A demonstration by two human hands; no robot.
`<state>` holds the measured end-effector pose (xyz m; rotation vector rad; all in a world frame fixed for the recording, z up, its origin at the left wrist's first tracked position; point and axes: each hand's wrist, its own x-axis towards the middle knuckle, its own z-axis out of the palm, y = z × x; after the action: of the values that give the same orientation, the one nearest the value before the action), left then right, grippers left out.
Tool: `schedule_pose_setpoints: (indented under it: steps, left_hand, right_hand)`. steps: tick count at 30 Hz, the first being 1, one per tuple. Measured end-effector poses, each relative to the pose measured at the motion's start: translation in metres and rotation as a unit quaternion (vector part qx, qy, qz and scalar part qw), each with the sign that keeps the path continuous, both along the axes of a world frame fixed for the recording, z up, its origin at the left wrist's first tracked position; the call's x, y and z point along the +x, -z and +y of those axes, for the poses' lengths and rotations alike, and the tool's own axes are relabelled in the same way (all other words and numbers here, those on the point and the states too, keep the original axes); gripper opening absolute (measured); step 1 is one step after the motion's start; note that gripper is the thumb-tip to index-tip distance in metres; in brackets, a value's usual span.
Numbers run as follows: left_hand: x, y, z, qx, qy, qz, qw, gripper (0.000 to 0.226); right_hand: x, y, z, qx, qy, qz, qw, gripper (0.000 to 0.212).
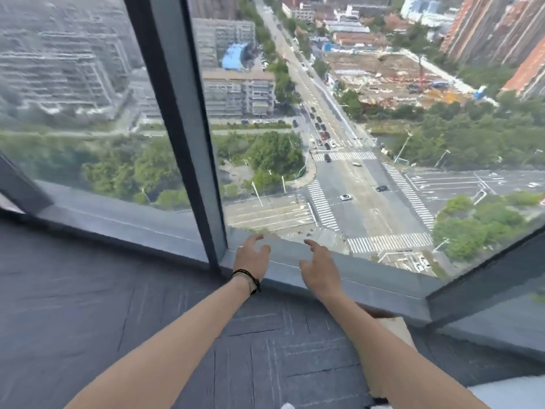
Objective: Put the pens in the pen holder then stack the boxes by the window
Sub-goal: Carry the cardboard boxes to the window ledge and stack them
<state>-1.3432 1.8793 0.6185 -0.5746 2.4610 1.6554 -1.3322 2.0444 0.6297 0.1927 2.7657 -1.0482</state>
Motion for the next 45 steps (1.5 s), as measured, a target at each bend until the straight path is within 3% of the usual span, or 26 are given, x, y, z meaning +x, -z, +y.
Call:
schedule_pose_setpoints:
  steps: [11,18,29,40,45]
  left_hand:
    - [0.167,-0.005,-0.326,-0.011,-0.199,0.029,0.979,0.034]
    - [0.296,-0.016,-0.515,-0.033,-0.317,0.015,0.948,0.039]
    - [0.463,0.004,-0.762,-0.043,-0.510,-0.042,0.858,0.039]
    - [0.534,-0.010,-1.014,-0.067,-0.650,-0.083,0.753,0.040]
    - [0.567,-0.007,-1.100,-0.070,-0.685,-0.091,0.720,0.038]
  right_hand:
    - [0.100,0.007,-0.354,-0.001,-0.228,0.009,0.974,0.054]
    - [0.189,0.007,-0.570,0.001,-0.368,0.006,0.930,0.059]
    - [0.311,0.024,-0.856,0.015,-0.559,-0.010,0.829,0.061]
    - [0.352,0.036,-1.154,0.037,-0.704,0.001,0.709,0.061]
    - [0.382,0.027,-1.271,0.027,-0.737,0.004,0.675,0.061]
